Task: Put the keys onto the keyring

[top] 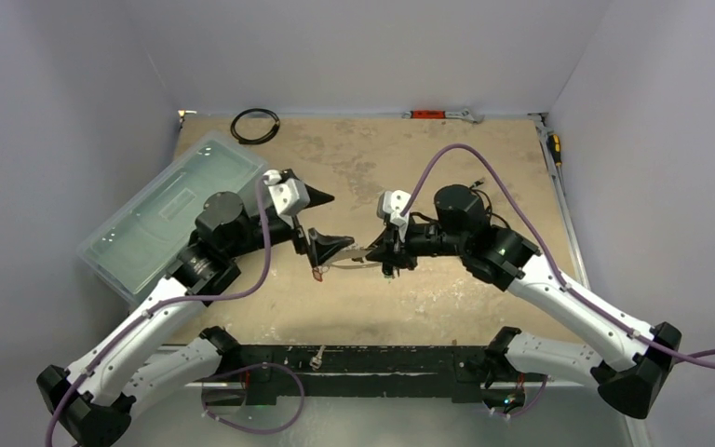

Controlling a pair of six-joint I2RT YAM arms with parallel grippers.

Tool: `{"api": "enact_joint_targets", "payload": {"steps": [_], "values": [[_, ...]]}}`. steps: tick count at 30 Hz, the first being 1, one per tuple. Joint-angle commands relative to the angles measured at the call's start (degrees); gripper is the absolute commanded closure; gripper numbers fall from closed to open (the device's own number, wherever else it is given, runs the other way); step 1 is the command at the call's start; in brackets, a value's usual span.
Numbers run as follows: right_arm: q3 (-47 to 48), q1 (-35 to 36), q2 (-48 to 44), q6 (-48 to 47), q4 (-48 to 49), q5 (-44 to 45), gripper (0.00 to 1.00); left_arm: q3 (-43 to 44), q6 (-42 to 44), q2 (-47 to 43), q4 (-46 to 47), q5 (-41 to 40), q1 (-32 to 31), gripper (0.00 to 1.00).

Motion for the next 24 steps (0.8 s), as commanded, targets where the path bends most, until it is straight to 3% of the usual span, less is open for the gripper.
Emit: {"api": "enact_joint_targets", "payload": {"steps": [1,3,6,10,14,17,20,24], "values": [[0.7,0.2,-2.3,-0.1,4.3,7.7,1.00,3.5,-13.0,-2.8,-4.7,-16.3,-0.2,0.01],[-0.3,0.2,-2.9,0.3,6.1,10.9,1.00,5.0,-16.5,-3.1,-8.1,-20.8,-0.1,0.01],[-1.5,0.3,-3.2,0.9,8.6,17.6,1.00,9.6,-19.9,0.2,-15.7,-25.5,-0.1,0.11],[-3.1,2.2,-3.2,-1.2,10.0,23.7,1.00,13.6,-20.2,5.4,-21.8,-20.3,-0.1,0.17],[-5.2,8.3,-2.6,-6.4,10.2,37.1,1.00,8.8,-8.8,3.9,-18.8,-12.0,-0.2,0.15],[-9.7,11.8,-4.6,-11.6,12.6,45.9,1.00,-1.7,3.8,-3.5,-8.1,-6.9,-0.2,0.12],[-12.9,13.4,-7.9,-13.8,15.6,47.2,1.00,-8.5,11.3,-8.7,2.3,-2.6,-0.1,0.06],[-14.5,13.7,-11.3,-15.0,17.6,44.5,1.00,-5.3,24.1,-5.3,-8.0,3.4,-0.2,0.05]]}}
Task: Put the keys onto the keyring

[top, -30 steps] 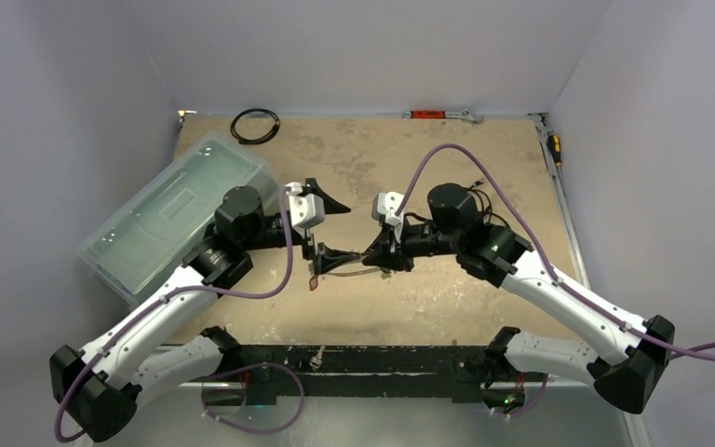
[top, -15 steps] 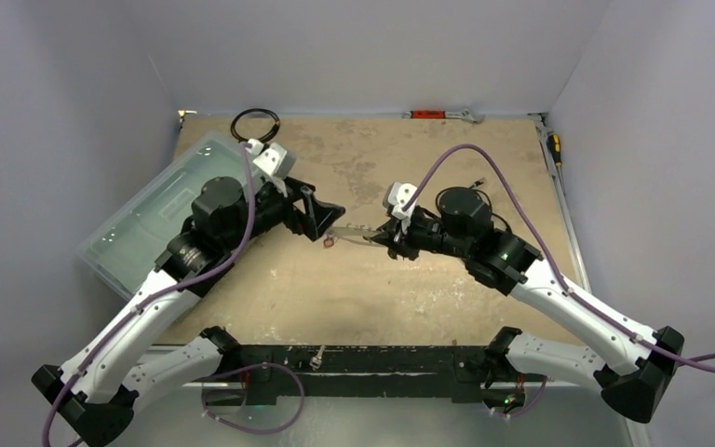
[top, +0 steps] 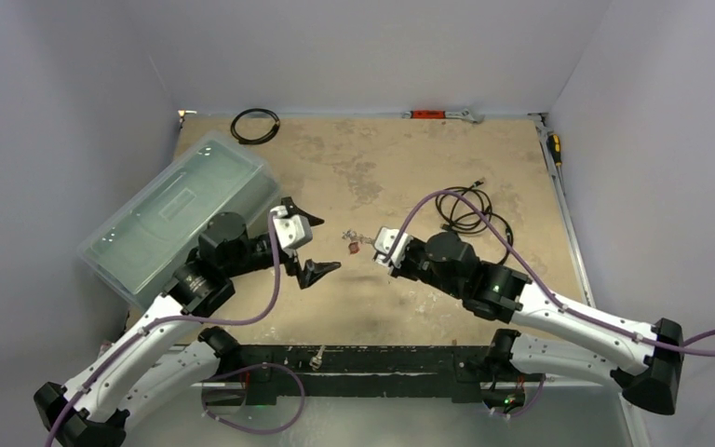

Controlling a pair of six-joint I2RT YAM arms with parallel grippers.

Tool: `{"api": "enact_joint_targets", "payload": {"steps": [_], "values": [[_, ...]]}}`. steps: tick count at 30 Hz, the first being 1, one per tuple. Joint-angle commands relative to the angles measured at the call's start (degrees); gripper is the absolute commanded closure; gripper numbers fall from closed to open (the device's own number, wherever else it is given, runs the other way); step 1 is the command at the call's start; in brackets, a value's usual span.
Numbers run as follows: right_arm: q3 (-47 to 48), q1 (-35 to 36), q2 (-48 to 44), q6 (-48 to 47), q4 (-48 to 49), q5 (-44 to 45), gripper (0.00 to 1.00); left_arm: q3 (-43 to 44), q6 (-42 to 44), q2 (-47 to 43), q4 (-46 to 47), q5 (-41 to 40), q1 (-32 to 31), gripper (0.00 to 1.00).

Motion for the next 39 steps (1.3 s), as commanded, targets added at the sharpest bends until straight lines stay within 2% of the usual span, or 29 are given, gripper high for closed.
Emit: {"api": "enact_joint_targets", "payload": {"steps": [1,3,6,9,11,17,20,22,24,25,28,29,30,31,32,35,39], "values": [[0.0,0.5,-5.6,-4.3,9.1,1.4,1.00,3.2,18.8,3.4,0.0,8.2,-0.2,0.06],[-0.9,0.5,-7.1,-5.3,10.3,-0.9,1.00,1.6,20.6,4.8,3.3,8.9,-0.2,0.09],[-1.9,0.6,-8.9,-6.0,11.6,-5.1,1.00,-4.3,18.8,4.9,17.2,8.9,-0.3,0.10],[-2.3,0.8,-10.1,-6.5,12.2,-7.9,1.00,-6.8,18.7,5.9,26.0,6.5,-0.5,0.12],[-2.4,0.9,-10.4,-6.6,12.2,-9.5,1.00,-6.4,20.2,7.6,27.3,6.2,-0.6,0.14],[-2.6,1.4,-10.5,-6.6,12.2,-12.1,1.00,-4.4,23.0,11.9,28.5,5.5,-2.3,0.30],[-2.8,1.6,-10.8,-6.4,12.1,-12.4,1.00,-3.0,26.9,13.5,25.8,4.1,-3.5,0.45],[-3.1,1.6,-11.5,-6.2,14.2,-12.8,1.00,-2.3,28.6,14.7,24.0,3.3,-4.0,0.65],[-3.5,1.6,-12.1,-5.6,15.2,-13.6,1.00,-1.8,29.5,15.8,24.0,2.5,-4.8,0.94],[-3.6,1.6,-12.2,-5.2,15.5,-14.0,1.00,-1.4,30.0,16.1,24.0,1.9,-4.9,1.00],[-4.0,1.6,-11.5,-3.4,15.7,-13.3,1.00,-0.7,32.4,15.9,24.2,-1.2,-6.1,1.00],[-3.9,1.6,-11.1,-2.7,15.4,-12.9,0.94,-0.6,32.9,15.8,24.2,-1.5,-6.3,1.00],[-3.7,1.6,-10.5,-1.9,15.0,-12.6,0.84,-0.3,33.0,15.8,24.2,-1.5,-6.6,1.00],[-3.3,1.6,-9.8,-1.5,14.4,-12.6,0.65,0.0,32.8,15.9,24.1,-1.0,-6.5,1.00],[-2.7,1.6,-8.6,-1.3,13.6,-12.5,0.57,0.3,32.7,16.0,23.9,-0.6,-6.6,1.00],[-1.3,1.6,-6.2,-1.1,12.5,-11.8,0.50,-0.1,32.0,16.0,24.1,0.6,-6.7,1.00],[-1.3,1.6,-4.4,-1.4,12.5,-12.0,0.51,-0.7,31.3,15.2,24.0,1.3,-6.9,1.00]]}}
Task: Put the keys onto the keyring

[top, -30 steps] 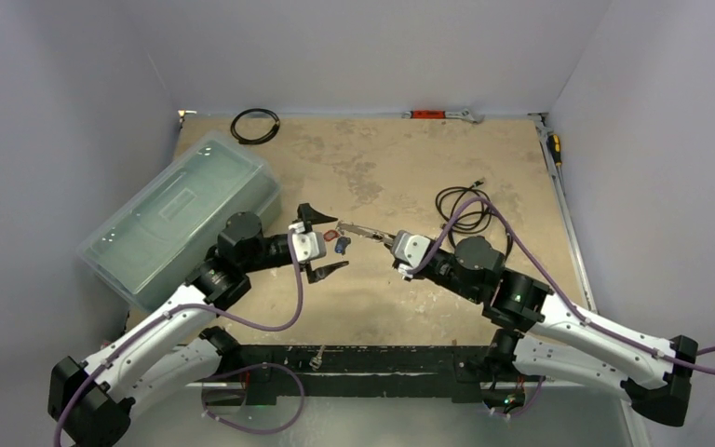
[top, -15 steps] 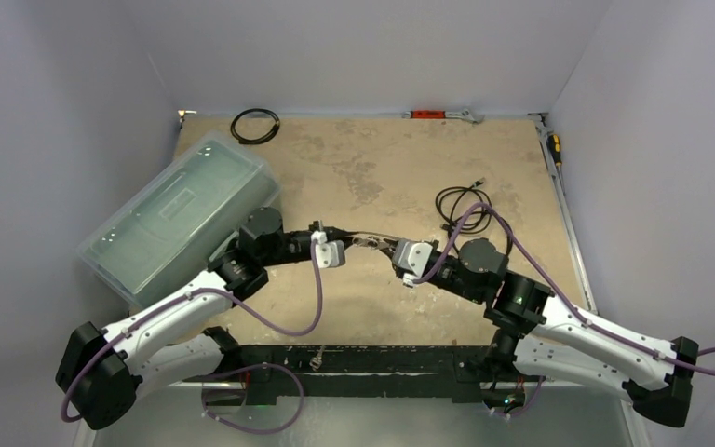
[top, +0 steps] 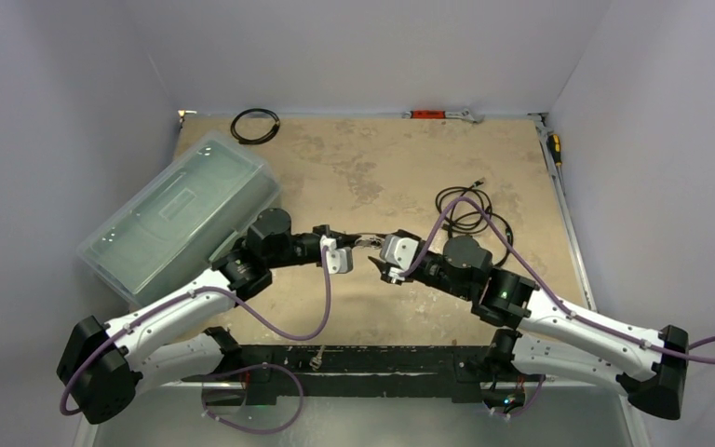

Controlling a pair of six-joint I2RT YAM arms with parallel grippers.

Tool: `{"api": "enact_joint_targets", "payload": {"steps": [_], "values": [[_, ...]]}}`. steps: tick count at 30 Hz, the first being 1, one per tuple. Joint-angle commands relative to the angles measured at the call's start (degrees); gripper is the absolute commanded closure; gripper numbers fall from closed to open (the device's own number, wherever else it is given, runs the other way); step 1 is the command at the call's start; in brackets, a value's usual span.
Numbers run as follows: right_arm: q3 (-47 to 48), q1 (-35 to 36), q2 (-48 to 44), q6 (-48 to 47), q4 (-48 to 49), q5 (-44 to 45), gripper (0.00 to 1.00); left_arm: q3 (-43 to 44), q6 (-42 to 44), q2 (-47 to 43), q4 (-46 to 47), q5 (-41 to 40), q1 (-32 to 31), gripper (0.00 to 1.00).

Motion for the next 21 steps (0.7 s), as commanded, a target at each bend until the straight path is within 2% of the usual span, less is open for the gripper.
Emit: {"api": "enact_joint_targets", "payload": {"steps": [1,2,6,9,11,12,14,15,17,19,21], "values": [[1.9,0.5,1.7,1.7,1.2,-1.8,0.53,2.8,-0.1,-1.4,4.3,-0.4,-0.3,1.00],[1.9,0.5,2.0,1.5,1.4,-1.9,0.56,2.7,0.0,-1.7,4.0,-0.4,-0.4,1.00],[2.0,0.5,3.2,0.9,2.5,-2.2,0.85,2.8,0.4,-2.3,2.7,0.5,-0.8,1.00],[3.0,0.5,4.4,0.0,1.3,-1.9,0.99,3.3,0.3,-2.9,1.5,1.2,-0.8,1.00],[3.6,0.5,4.6,-0.5,1.1,-1.6,1.00,4.2,1.1,-3.3,-0.9,1.6,-0.9,1.00],[3.8,0.5,4.4,-0.7,-0.1,-1.6,1.00,5.2,1.8,-3.6,-2.7,1.6,-0.9,0.93],[3.8,0.5,3.6,-1.1,-0.4,-1.6,1.00,7.1,3.3,-4.3,-7.6,1.6,-0.9,0.52],[3.8,0.5,3.3,-1.3,-0.6,-1.5,1.00,7.8,3.4,-5.0,-9.9,1.6,-0.9,0.37],[3.9,0.5,2.9,-1.7,-1.1,-1.1,1.00,9.9,4.1,-6.1,-15.5,2.2,-0.9,0.30],[4.0,0.5,2.8,-2.0,-1.7,-1.0,1.00,12.9,4.4,-5.8,-21.1,3.3,-0.9,0.30],[4.1,0.5,2.8,-2.2,-2.1,-1.0,1.00,17.0,5.1,-4.0,-27.5,4.8,-0.9,0.35]]}}
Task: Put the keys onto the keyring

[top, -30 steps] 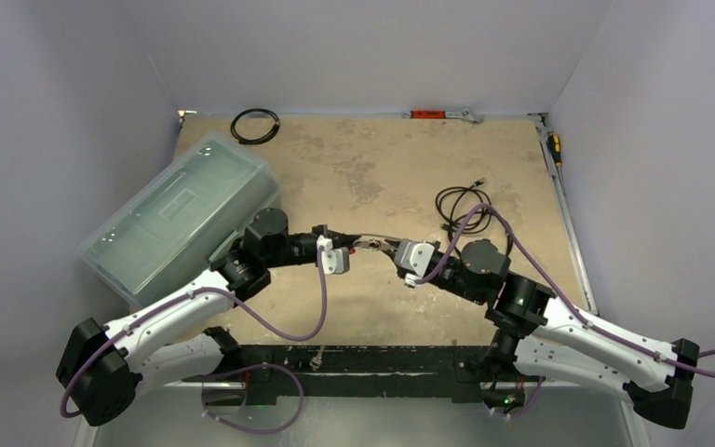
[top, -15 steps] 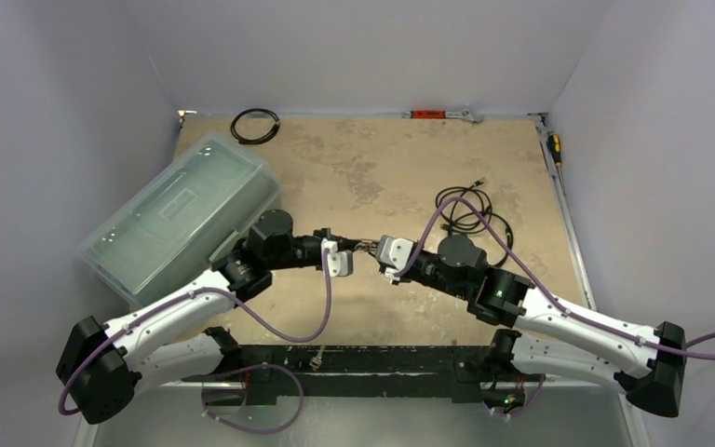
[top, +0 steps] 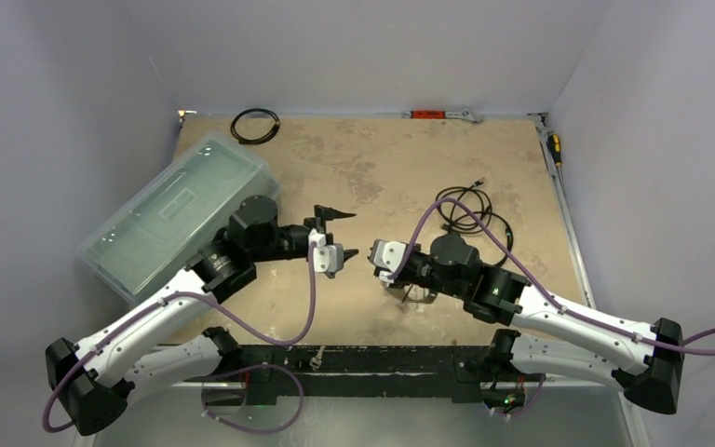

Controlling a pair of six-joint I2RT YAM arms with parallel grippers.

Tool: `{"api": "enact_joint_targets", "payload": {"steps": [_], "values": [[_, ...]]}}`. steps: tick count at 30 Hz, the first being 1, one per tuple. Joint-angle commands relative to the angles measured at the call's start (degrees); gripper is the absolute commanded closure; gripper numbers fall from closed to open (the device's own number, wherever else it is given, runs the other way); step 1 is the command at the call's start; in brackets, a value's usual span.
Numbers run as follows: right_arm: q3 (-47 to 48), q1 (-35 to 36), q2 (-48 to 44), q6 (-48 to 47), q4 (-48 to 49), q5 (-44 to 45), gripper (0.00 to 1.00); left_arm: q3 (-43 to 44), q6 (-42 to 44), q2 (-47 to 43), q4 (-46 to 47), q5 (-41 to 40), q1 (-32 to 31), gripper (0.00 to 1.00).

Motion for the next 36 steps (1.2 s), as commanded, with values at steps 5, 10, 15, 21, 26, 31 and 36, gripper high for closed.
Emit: {"api": "enact_joint_targets", "payload": {"steps": [5,10,15,21,26,31,36], "values": [[2.8,0.4,-2.2,-1.1,0.6,-0.1,1.00,12.6,1.0,5.3,-17.9,5.0,-0.1,0.36],[3.0,0.4,-3.6,-0.9,1.4,0.2,1.00,8.8,-6.9,8.1,-10.7,7.2,-0.1,0.34],[2.1,0.4,-1.9,-0.1,7.3,0.8,1.00,6.6,-10.7,10.8,-6.9,2.8,-0.1,0.36],[1.6,0.4,5.8,2.7,17.0,2.0,1.00,-0.2,-17.1,5.8,3.9,-19.8,0.0,0.35],[4.4,0.3,12.8,2.9,21.5,4.4,1.00,-7.0,-20.0,-1.0,14.4,-28.6,0.0,0.24],[11.0,-1.6,20.5,14.7,13.7,21.1,0.98,-9.9,-24.5,-3.3,19.7,-41.7,-0.1,0.10],[14.2,-8.5,23.0,35.8,-2.6,19.6,0.46,-7.3,-29.9,-1.1,17.8,-47.0,-0.1,0.07]]}}
